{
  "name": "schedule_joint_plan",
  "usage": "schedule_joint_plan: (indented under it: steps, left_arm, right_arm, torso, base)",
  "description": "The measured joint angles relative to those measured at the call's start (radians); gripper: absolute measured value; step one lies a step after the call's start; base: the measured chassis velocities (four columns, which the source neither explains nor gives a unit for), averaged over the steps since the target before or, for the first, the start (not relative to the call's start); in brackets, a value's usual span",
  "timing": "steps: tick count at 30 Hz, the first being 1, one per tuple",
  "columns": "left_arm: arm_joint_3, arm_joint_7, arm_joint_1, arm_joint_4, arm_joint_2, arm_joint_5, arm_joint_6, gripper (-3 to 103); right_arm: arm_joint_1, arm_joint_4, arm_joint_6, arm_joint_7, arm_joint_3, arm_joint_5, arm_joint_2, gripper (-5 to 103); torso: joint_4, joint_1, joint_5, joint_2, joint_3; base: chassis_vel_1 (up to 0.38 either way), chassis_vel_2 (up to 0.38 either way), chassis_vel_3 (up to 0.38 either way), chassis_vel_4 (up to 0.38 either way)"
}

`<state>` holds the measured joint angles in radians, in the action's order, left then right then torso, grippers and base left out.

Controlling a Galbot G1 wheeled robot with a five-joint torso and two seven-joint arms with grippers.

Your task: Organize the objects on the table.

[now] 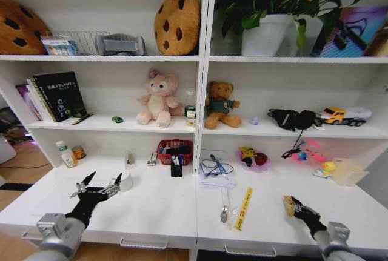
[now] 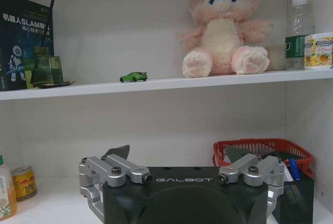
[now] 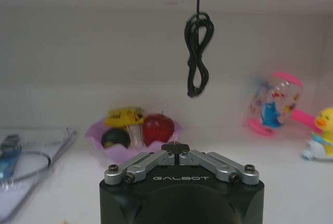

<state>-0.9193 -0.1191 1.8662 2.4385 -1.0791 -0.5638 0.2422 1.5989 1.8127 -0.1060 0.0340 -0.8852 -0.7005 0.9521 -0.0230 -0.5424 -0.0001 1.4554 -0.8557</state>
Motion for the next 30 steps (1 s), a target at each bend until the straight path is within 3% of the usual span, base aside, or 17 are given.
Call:
schedule_joint_plan:
  steps: [3, 6, 10, 16, 23, 24, 25, 27, 28, 30]
  left_arm:
    - [0.0, 0.0, 0.0, 0.0, 0.0, 0.0, 0.0, 100]
    - [0.0, 0.0, 0.0, 0.0, 0.0, 0.0, 0.0, 100]
    - [0.0, 0.0, 0.0, 0.0, 0.0, 0.0, 0.0, 100]
    - [0.0, 0.0, 0.0, 0.0, 0.0, 0.0, 0.0, 100]
    - [0.0, 0.0, 0.0, 0.0, 0.0, 0.0, 0.0, 100]
    - [0.0, 0.0, 0.0, 0.0, 0.0, 0.0, 0.0, 100]
    - [0.0, 0.0, 0.0, 0.0, 0.0, 0.0, 0.0, 100]
    - [0.0, 0.0, 0.0, 0.0, 0.0, 0.0, 0.0, 100]
    - [0.0, 0.0, 0.0, 0.0, 0.0, 0.0, 0.0, 100]
    - [0.0, 0.0, 0.0, 0.0, 0.0, 0.0, 0.0, 100]
  right_arm:
    - [-0.258, -0.137, -0.045, 0.002, 0.087, -0.026, -0.049, 0]
    - [-0.354, -0.208, -0.056, 0.003, 0.134, -0.035, -0.06, 0]
    - [-0.575, -0.371, -0.061, 0.001, 0.277, -0.033, -0.066, 0]
    - [-0.703, -0.466, -0.05, -0.006, 0.399, -0.02, -0.039, 0]
    - [-0.742, -0.5, -0.033, -0.005, 0.425, 0.003, -0.021, -3]
    - [-0.754, -0.515, -0.021, 0.0, 0.43, 0.016, -0.015, 8]
    - [-0.754, -0.515, -0.021, 0.0, 0.43, 0.016, -0.015, 8]
    - [-0.768, -0.544, 0.01, 0.002, 0.435, 0.028, -0.006, 19]
    - [-0.751, -0.544, 0.017, -0.004, 0.43, 0.025, -0.005, 29]
    - [-0.732, -0.537, 0.022, -0.006, 0.421, 0.025, -0.006, 35]
  torso:
    - [0.001, 0.0, 0.0004, 0.0, 0.0]
    - [0.0001, 0.0, 0.0, 0.0, 0.0]
    - [0.0006, 0.0, 0.0, 0.0, 0.0]
    - [0.0002, 0.0, 0.0001, 0.0, 0.0]
    - [0.0004, 0.0, 0.0, 0.0, 0.0]
    - [0.0004, 0.0, 0.0, 0.0, 0.0]
    - [0.0004, 0.0, 0.0, 0.0, 0.0]
    - [0.0004, 0.0, -0.0001, 0.0, 0.0]
    - [0.0004, 0.0, -0.0002, 0.0, 0.0]
    - [0.0002, 0.0, 0.0003, 0.0, 0.0]
  base:
    - [0.0, 0.0, 0.0, 0.0]
    - [0.0, 0.0, 0.0, 0.0]
    - [0.0, 0.0, 0.0, 0.0]
    - [0.0, 0.0, 0.0, 0.0]
    - [0.0, 0.0, 0.0, 0.0]
    - [0.0, 0.0, 0.0, 0.0]
    - [0.0, 0.0, 0.0, 0.0]
    - [0.0, 0.0, 0.0, 0.0]
    - [0.0, 0.0, 0.0, 0.0]
    - [0.0, 0.0, 0.0, 0.0]
